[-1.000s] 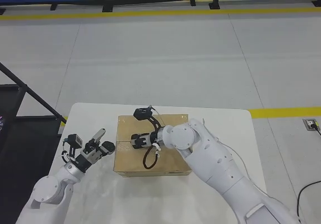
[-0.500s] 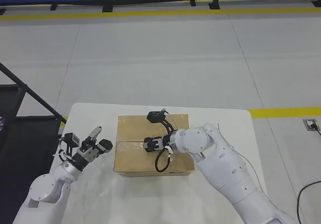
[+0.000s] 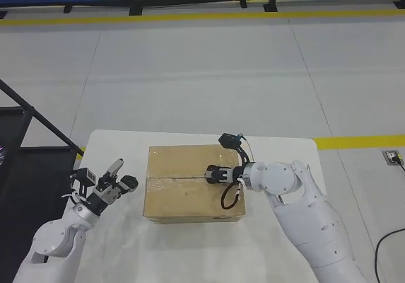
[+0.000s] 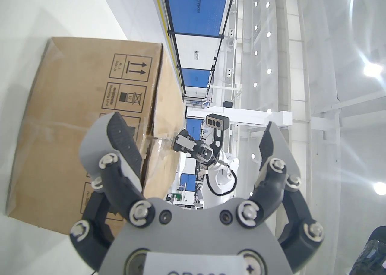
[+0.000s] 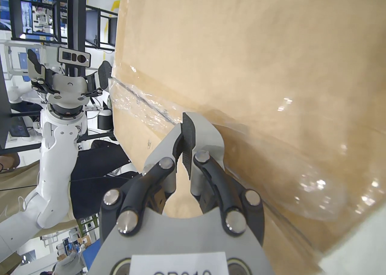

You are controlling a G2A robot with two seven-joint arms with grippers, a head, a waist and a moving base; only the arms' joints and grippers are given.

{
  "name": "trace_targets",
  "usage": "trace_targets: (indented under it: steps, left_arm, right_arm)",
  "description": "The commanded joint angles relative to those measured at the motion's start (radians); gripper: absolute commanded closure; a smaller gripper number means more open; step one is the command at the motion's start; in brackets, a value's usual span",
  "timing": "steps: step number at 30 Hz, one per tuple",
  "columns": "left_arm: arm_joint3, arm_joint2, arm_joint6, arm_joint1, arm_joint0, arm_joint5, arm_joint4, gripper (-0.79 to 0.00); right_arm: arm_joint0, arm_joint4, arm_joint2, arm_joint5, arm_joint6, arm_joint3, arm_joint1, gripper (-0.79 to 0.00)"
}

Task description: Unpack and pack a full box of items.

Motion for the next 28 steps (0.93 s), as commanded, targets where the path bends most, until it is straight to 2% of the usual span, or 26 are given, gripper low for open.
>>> trace_targets:
  steps: [1, 5, 6, 7, 8, 10, 13, 14, 18, 23, 26, 28]
  left_arm:
    - [-0.003, -0.008, 0.001, 0.001, 0.001, -0.002, -0.003, -0.785]
    - [-0.018, -0.031, 0.001, 0.004, 0.008, -0.006, -0.008, -0.785]
    - [-0.022, -0.039, 0.001, 0.005, 0.012, -0.012, -0.009, -0.785]
    - [-0.027, -0.048, 0.001, 0.006, 0.017, -0.017, -0.013, -0.785]
    - [-0.031, -0.056, 0.000, 0.007, 0.023, -0.021, -0.019, -0.785]
    - [-0.040, -0.073, 0.002, 0.009, 0.034, -0.028, -0.029, -0.785]
    - [-0.057, -0.085, -0.019, 0.010, 0.049, -0.035, -0.045, -0.785]
    - [-0.056, -0.086, -0.018, 0.010, 0.048, -0.035, -0.045, -0.785]
    - [-0.057, -0.086, -0.019, 0.010, 0.049, -0.035, -0.045, -0.784]
    - [-0.057, -0.085, -0.019, 0.010, 0.049, -0.035, -0.045, -0.785]
    - [-0.057, -0.085, -0.019, 0.010, 0.049, -0.035, -0.045, -0.785]
    - [-0.057, -0.085, -0.019, 0.010, 0.049, -0.035, -0.045, -0.785]
  right_arm:
    - [-0.026, 0.006, 0.035, -0.014, -0.006, -0.024, 0.010, 0.000]
    - [-0.105, 0.007, 0.118, -0.052, -0.050, -0.100, 0.033, 0.000]
    - [-0.132, 0.004, 0.141, -0.058, -0.075, -0.129, 0.039, -0.086]
    - [-0.163, 0.001, 0.165, -0.067, -0.101, -0.164, 0.044, -0.471]
    - [-0.197, 0.002, 0.190, -0.079, -0.136, -0.203, 0.049, -0.785]
    - [-0.262, 0.007, 0.229, -0.121, -0.201, -0.276, 0.057, -0.785]
    - [-0.262, 0.007, 0.229, -0.121, -0.201, -0.276, 0.057, -0.785]
    - [-0.275, 0.007, 0.231, -0.129, -0.211, -0.289, 0.057, -0.247]
    - [-0.261, 0.007, 0.229, -0.121, -0.200, -0.276, 0.057, -0.484]
    - [-0.262, 0.007, 0.229, -0.121, -0.201, -0.276, 0.057, -0.701]
    - [-0.262, 0.007, 0.229, -0.122, -0.201, -0.276, 0.057, -0.765]
    - [-0.262, 0.007, 0.229, -0.122, -0.201, -0.276, 0.057, -0.781]
